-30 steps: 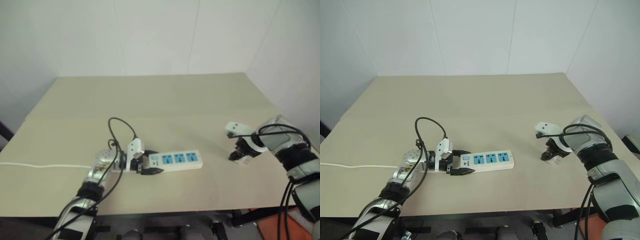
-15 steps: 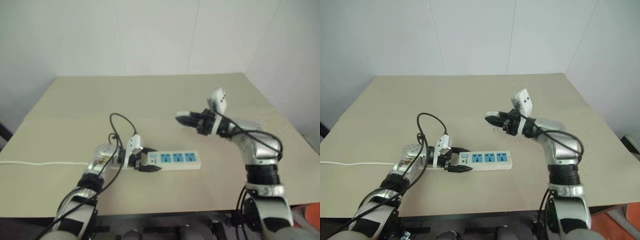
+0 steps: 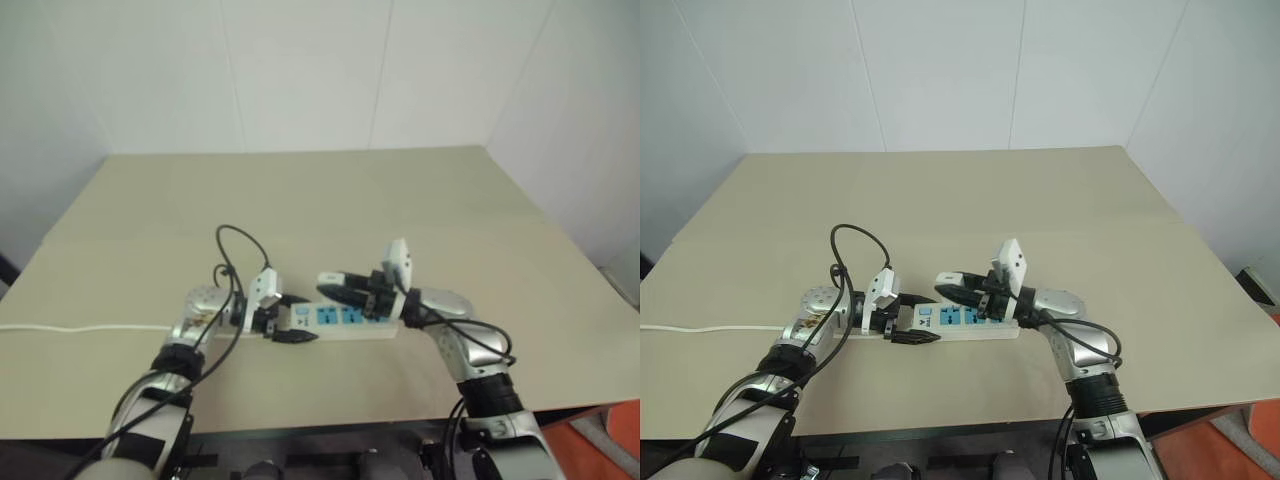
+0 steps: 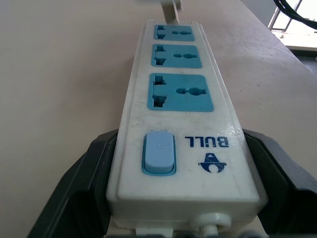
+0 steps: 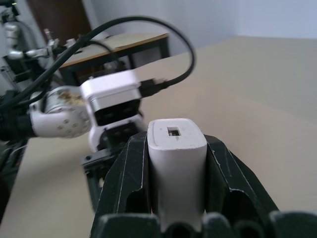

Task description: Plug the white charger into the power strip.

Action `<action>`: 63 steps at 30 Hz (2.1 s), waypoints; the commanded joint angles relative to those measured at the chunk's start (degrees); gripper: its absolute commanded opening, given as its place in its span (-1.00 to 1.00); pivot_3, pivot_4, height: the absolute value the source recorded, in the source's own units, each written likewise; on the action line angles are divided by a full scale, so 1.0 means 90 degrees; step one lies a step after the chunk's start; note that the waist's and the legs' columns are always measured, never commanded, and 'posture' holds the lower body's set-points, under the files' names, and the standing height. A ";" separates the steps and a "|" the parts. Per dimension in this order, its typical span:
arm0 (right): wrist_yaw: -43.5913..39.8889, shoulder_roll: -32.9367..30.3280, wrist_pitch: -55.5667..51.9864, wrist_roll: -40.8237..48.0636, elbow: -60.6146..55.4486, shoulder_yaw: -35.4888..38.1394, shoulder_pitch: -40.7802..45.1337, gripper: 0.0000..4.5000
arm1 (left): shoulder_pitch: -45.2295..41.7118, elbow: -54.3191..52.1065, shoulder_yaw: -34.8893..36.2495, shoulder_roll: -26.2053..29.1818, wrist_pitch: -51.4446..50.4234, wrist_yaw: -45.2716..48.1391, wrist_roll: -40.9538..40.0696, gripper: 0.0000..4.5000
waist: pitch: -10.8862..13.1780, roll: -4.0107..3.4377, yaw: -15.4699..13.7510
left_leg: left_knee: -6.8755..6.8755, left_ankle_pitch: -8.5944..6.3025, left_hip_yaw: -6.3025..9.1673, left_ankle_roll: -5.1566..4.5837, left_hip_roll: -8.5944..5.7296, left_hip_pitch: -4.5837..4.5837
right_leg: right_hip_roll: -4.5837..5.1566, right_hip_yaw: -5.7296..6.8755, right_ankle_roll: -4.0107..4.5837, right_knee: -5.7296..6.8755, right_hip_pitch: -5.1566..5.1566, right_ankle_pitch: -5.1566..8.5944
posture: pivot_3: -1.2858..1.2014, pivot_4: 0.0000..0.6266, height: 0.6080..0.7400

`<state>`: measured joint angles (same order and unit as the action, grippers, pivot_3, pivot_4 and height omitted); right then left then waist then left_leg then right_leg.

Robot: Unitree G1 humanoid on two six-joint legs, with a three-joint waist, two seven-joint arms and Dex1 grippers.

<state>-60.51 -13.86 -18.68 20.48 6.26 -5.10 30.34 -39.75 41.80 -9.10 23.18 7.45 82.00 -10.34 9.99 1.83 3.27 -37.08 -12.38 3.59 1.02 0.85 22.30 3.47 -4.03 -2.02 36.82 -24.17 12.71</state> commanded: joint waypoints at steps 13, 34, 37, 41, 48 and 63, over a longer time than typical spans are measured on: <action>-0.0311 0.0181 0.1080 -0.0179 0.1409 -0.0253 0.0747 -0.51 | 0.0508 -0.0649 -0.0151 0.0213 -0.0173 0.0103 0.0113 0.47 | 0.0000 0.0000 0.0037 | 0.0001 0.0000 0.0002 0.0000 0.0000 -0.0001 | 0.0000 0.0000 0.0002 0.0001 0.0000 -0.0001 | 0.03 -0.52 1.00; -0.0498 0.0139 0.1414 -0.0277 0.1506 -0.0324 0.0720 -0.51 | 0.0557 -0.0770 -0.0142 0.0269 -0.0264 0.0053 0.0101 0.47 | 0.0000 0.0000 0.0056 | 0.0001 0.0000 0.0002 0.0000 0.0000 -0.0003 | 0.0000 0.0000 0.0001 0.0004 0.0000 -0.0001 | 0.03 -0.52 1.00; -0.0477 0.0186 0.1546 -0.0294 0.1583 -0.0316 0.0743 -0.51 | 0.0575 -0.0785 -0.0133 0.0287 -0.0271 0.0053 0.0096 0.47 | 0.0000 0.0000 0.0057 | 0.0001 0.0000 0.0002 0.0000 0.0000 -0.0003 | 0.0000 0.0000 0.0001 0.0004 0.0000 -0.0001 | 0.03 -0.52 1.00; -0.0506 0.0234 0.1758 -0.0357 0.1669 -0.0322 0.0758 -0.51 | 0.0578 -0.0794 -0.0128 0.0302 -0.0282 0.0050 0.0095 0.47 | 0.0000 0.0000 0.0060 | 0.0001 0.0000 0.0002 0.0000 0.0000 -0.0003 | 0.0000 0.0000 0.0001 0.0004 0.0000 -0.0001 | 0.03 -0.52 1.00; -0.0559 0.0247 0.1840 -0.0348 0.1689 -0.0316 0.0698 -0.51 | 0.0575 -0.0798 -0.0125 0.0314 -0.0287 0.0048 0.0095 0.47 | 0.0000 0.0000 0.0064 | 0.0001 0.0000 0.0002 0.0000 0.0001 -0.0003 | 0.0000 0.0000 0.0002 0.0004 0.0000 -0.0001 | 0.03 -0.52 1.00; -0.0575 0.0326 0.2249 -0.0559 0.2025 -0.0405 0.0614 -0.51 | 0.0511 -0.0750 -0.0107 0.0377 -0.0279 0.0066 0.0107 0.47 | 0.0000 0.0000 0.0077 | 0.0002 0.0000 0.0002 0.0000 0.0001 -0.0004 | 0.0000 0.0000 0.0001 0.0004 0.0000 -0.0001 | 0.03 -0.52 1.00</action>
<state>-65.83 -11.18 -0.04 15.81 24.37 -8.67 35.39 -35.51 34.76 -8.94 25.34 5.08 81.69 -10.87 9.99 1.83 3.96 -37.06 -12.38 3.61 1.02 0.85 22.25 3.47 -4.03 -2.01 36.85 -24.16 12.70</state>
